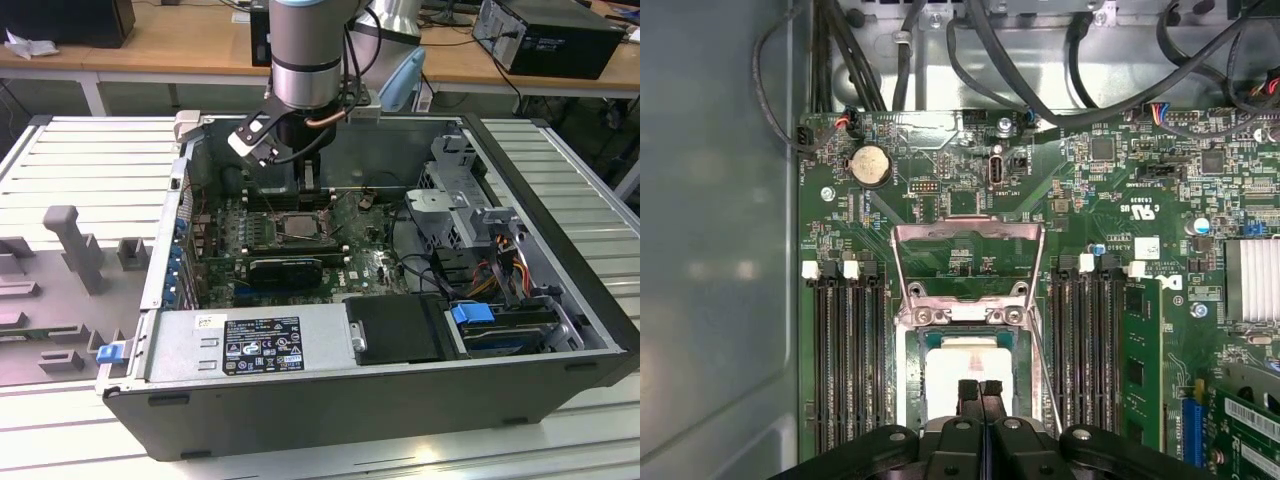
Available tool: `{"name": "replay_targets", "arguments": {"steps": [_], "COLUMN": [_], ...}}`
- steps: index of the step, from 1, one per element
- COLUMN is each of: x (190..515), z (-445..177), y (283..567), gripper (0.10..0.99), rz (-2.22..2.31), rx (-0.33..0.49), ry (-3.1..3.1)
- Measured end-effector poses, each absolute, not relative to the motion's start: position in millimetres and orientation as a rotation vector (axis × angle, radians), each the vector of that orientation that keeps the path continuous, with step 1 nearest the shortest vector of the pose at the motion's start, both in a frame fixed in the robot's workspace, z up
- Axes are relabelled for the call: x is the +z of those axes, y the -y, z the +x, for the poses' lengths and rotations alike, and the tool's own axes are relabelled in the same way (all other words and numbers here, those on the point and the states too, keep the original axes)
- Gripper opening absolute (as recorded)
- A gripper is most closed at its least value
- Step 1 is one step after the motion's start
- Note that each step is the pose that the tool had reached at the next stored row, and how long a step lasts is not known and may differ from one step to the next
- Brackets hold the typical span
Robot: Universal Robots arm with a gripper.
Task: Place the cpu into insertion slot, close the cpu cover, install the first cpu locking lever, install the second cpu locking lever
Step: 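Close the cpu cover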
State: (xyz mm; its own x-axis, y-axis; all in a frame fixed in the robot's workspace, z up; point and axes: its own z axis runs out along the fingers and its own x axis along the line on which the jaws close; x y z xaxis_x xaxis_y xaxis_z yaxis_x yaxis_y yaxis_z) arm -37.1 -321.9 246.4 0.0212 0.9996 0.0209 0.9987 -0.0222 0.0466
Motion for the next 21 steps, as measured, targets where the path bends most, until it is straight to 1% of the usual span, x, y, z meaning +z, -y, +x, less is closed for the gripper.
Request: {"name": "replay_targets", "arguments": {"steps": [21], "x": [251.3], "z": [-37.1], "y": [321.9], "gripper": [0.106], "rz": [2.232], "rx": [0.073], "ry": [-2.182]}}
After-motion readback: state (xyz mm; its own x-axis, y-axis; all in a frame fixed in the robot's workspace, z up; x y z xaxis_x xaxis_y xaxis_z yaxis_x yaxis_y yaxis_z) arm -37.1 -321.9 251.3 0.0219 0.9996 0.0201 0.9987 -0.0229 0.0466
